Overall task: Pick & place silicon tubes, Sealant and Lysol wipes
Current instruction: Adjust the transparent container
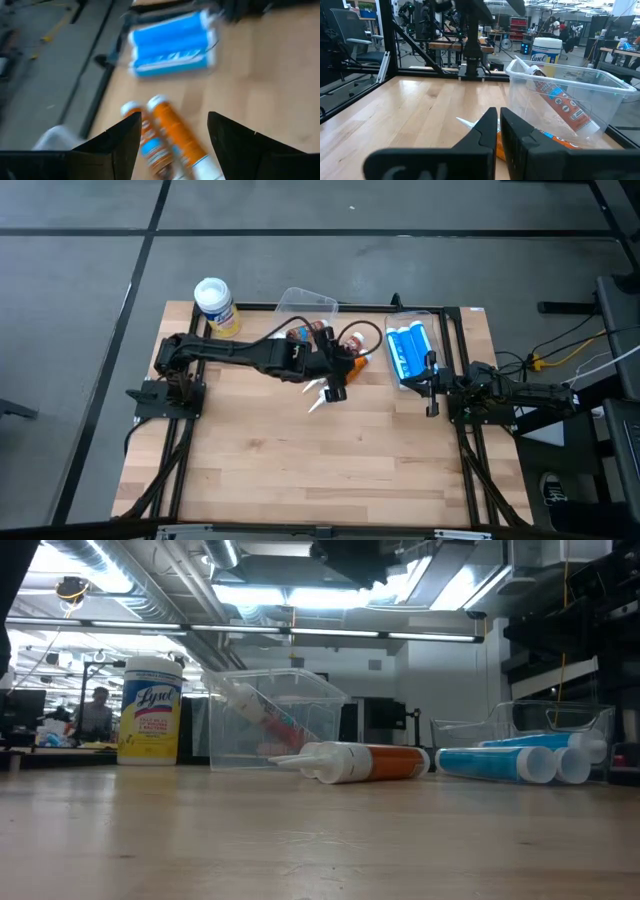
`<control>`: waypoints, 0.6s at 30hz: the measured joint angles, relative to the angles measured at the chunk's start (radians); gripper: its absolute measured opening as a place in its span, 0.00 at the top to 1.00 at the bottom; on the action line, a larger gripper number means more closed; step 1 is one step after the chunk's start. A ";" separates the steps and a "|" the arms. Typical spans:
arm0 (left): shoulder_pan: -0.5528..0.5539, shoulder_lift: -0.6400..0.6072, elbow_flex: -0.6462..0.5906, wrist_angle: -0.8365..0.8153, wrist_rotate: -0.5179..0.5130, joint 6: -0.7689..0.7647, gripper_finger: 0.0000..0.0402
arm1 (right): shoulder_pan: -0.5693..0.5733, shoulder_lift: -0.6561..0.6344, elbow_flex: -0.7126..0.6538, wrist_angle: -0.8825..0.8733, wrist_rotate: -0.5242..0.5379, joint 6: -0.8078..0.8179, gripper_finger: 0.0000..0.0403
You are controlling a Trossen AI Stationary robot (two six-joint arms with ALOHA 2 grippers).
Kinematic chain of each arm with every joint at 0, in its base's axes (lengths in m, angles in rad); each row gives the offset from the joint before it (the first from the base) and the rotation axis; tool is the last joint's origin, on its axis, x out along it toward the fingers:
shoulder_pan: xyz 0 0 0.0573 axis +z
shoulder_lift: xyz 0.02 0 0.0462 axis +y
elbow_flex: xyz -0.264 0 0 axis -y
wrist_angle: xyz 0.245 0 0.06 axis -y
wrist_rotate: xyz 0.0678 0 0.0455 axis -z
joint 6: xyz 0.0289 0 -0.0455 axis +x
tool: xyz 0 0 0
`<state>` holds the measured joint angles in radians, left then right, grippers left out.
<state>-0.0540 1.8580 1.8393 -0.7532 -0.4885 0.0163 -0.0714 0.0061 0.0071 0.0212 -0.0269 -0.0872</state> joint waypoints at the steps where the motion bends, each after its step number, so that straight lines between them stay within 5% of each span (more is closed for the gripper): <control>1: 0.000 0.000 0.000 -0.023 -0.023 0.014 0.44 | 0.000 0.000 0.000 0.000 0.000 0.000 0.94; 7: 0.017 -0.013 0.000 -0.273 -0.065 0.084 0.46 | 0.000 0.000 0.000 0.000 0.000 0.000 0.94; 18: 0.051 -0.014 0.000 -0.544 0.025 0.127 0.47 | 0.000 0.000 0.000 0.000 0.000 0.000 0.94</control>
<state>-0.0025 1.8435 1.8393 -1.2974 -0.4638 0.1432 -0.0715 0.0062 0.0071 0.0209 -0.0269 -0.0872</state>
